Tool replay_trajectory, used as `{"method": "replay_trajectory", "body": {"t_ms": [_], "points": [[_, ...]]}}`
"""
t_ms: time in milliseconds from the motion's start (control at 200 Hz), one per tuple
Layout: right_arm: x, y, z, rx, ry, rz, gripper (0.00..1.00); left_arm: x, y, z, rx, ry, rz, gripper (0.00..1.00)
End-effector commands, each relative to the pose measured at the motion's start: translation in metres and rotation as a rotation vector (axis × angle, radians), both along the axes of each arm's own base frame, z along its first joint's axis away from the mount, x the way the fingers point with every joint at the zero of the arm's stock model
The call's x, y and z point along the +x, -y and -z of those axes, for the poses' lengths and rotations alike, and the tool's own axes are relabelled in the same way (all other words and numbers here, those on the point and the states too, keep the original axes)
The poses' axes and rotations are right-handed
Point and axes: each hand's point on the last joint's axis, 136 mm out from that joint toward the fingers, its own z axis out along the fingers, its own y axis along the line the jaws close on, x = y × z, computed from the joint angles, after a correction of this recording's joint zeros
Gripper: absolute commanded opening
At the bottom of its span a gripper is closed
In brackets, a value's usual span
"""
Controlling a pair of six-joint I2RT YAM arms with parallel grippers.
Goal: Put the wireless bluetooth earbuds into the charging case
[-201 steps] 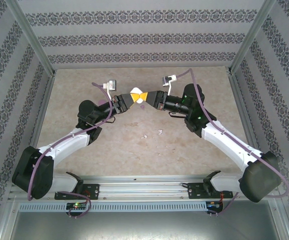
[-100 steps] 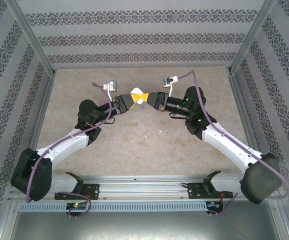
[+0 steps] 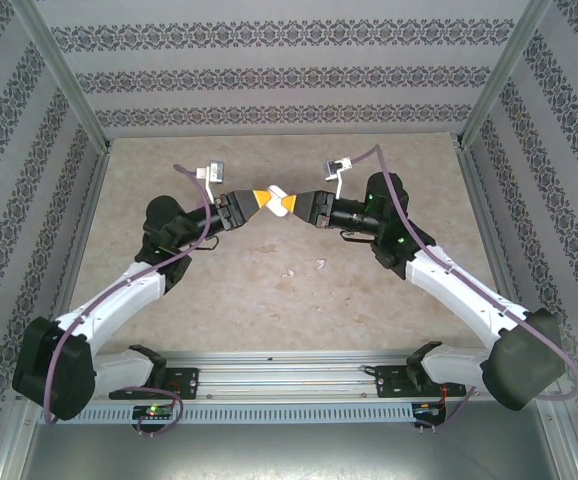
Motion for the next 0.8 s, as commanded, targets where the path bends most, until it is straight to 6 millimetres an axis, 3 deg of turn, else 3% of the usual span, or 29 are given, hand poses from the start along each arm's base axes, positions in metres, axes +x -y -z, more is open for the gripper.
{"method": "replay_trajectory", "body": {"t_ms": [0,335,600,794], "points": [[-0.009,0.008,-0.002,-0.109,0.089,-0.029,0.11,-0.022,-0.013,-0.037,0.069,0.194,0.004,0.56],[-0.032,0.01,-0.006,-0.204,0.209,-0.158,0.11,-0.072,-0.009,-0.033,0.272,0.471,0.167,0.56],[-0.039,0.007,-0.014,-0.168,0.247,-0.199,0.11,-0.064,-0.009,0.0,0.36,0.38,0.168,0.53],[-0.043,0.006,-0.018,-0.161,0.267,-0.216,0.11,-0.058,-0.005,0.007,0.33,0.332,0.182,0.53]]}}
